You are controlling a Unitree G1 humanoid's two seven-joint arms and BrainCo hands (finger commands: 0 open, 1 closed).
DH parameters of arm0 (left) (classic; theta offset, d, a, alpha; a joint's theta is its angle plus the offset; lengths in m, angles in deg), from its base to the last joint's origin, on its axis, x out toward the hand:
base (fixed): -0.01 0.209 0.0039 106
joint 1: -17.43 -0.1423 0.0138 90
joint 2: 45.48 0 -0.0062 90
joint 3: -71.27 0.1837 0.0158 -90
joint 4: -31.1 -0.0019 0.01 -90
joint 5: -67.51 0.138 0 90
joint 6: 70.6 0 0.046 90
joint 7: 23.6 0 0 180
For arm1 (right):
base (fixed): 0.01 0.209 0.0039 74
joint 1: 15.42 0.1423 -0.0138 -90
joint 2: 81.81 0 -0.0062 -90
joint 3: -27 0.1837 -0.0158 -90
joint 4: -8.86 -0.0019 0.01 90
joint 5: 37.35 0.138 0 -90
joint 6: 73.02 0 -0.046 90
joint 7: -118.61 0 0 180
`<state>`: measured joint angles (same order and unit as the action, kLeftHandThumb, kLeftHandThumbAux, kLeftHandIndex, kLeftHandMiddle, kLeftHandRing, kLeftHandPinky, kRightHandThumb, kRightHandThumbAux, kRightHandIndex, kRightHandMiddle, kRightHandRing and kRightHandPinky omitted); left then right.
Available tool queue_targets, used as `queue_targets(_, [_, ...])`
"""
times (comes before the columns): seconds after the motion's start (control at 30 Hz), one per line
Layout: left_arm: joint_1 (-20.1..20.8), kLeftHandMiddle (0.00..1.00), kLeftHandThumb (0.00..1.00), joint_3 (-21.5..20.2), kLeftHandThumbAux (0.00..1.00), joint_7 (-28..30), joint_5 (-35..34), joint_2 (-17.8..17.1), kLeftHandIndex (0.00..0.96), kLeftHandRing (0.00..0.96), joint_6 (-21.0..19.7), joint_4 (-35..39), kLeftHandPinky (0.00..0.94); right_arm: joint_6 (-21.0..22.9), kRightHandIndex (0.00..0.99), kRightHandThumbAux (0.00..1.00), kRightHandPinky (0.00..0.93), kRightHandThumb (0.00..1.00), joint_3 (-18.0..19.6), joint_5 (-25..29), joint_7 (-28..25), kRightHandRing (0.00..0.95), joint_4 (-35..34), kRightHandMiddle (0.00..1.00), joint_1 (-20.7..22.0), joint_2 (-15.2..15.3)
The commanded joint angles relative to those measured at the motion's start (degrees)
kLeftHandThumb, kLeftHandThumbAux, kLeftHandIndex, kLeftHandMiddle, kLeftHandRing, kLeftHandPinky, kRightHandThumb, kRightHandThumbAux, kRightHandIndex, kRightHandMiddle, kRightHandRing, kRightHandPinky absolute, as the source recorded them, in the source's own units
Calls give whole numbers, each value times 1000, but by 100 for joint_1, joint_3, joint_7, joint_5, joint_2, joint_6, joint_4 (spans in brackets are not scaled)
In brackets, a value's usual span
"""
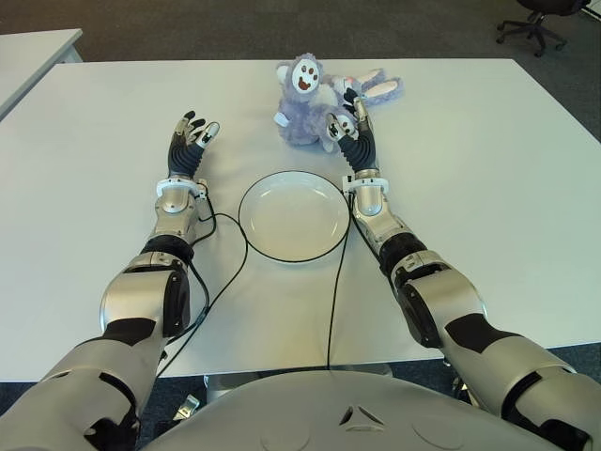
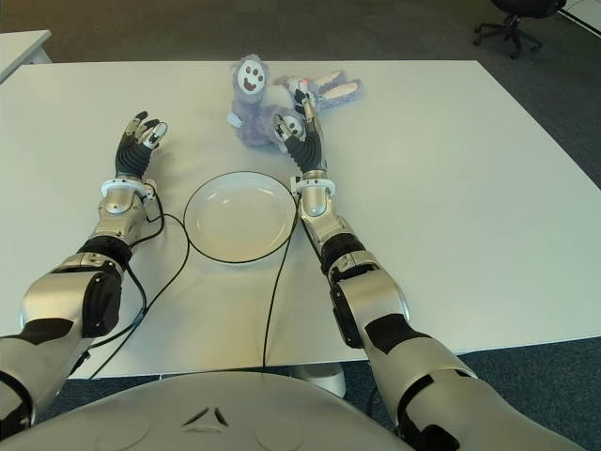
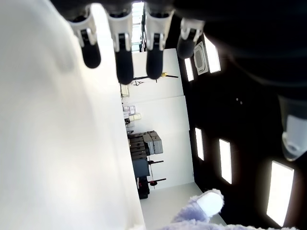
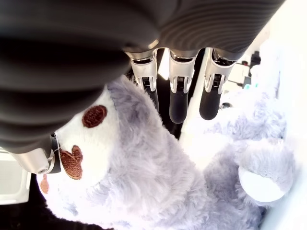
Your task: Put the doll into the plate.
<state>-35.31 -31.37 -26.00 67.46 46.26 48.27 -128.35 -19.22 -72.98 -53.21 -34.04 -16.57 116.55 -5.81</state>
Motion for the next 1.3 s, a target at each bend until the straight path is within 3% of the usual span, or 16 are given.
queue_targets(0.03, [-531, 169, 0, -14, 444, -98, -38, 212, 5, 184, -337, -359, 152, 389, 45, 426, 168, 487, -16, -86, -7, 121, 774, 114, -1483, 45])
queue_targets(1.3, [-526, 152, 0, 27, 433, -104, 2, 200, 0, 159, -323, -354, 119, 363, 67, 455, 158, 475, -79, -144, -102, 127, 749, 132, -1402, 100])
